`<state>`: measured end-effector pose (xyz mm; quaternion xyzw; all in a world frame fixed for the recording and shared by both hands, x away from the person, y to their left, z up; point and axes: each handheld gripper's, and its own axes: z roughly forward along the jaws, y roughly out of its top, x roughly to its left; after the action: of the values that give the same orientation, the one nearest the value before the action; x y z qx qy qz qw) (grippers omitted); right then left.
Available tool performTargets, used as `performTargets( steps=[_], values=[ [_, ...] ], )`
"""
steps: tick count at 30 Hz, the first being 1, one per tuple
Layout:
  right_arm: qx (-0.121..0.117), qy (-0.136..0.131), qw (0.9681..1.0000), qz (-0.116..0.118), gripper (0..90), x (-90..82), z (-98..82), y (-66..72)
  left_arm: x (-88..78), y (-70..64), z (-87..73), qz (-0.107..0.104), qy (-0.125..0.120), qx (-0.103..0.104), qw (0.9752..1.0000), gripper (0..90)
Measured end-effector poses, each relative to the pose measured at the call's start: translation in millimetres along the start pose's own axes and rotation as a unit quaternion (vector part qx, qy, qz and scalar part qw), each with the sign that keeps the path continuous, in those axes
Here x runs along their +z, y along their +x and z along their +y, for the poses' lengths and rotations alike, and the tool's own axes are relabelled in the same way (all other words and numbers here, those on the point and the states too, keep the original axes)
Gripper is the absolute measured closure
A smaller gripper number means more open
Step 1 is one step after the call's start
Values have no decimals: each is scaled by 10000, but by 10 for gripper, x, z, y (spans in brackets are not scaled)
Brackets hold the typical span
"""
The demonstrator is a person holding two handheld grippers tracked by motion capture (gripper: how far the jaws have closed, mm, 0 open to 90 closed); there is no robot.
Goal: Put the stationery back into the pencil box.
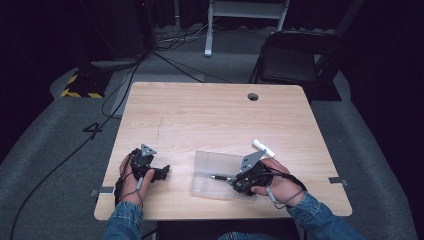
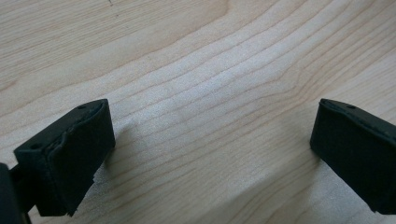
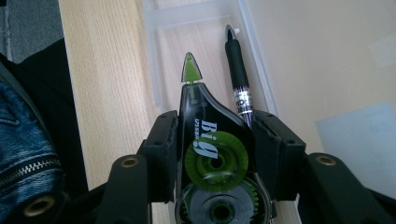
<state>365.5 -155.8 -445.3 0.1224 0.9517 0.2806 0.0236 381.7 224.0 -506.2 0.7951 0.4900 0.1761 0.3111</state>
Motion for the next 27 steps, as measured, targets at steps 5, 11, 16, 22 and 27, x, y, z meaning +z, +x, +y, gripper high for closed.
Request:
performTargets(
  steps=[5,11,16,22,27],
  values=[
    [2,64,10000,41,531,22,-6,-1,0,0,0,2,2,-2,10000,2],
    [-28,141,9999,67,531,46,-14,0,0,-1,0,-2,1,-5,10000,2],
    [-22,191,9998,90,531,54,-20,2,1,-1,0,-4,-2,-7,10000,2],
    [-62,229,9996,146,530,69,-23,3,-1,1,0,7,3,7,10000,2],
    [-66,243,9996,153,529,87,-26,4,0,1,0,-5,1,5,10000,1]
  ],
)
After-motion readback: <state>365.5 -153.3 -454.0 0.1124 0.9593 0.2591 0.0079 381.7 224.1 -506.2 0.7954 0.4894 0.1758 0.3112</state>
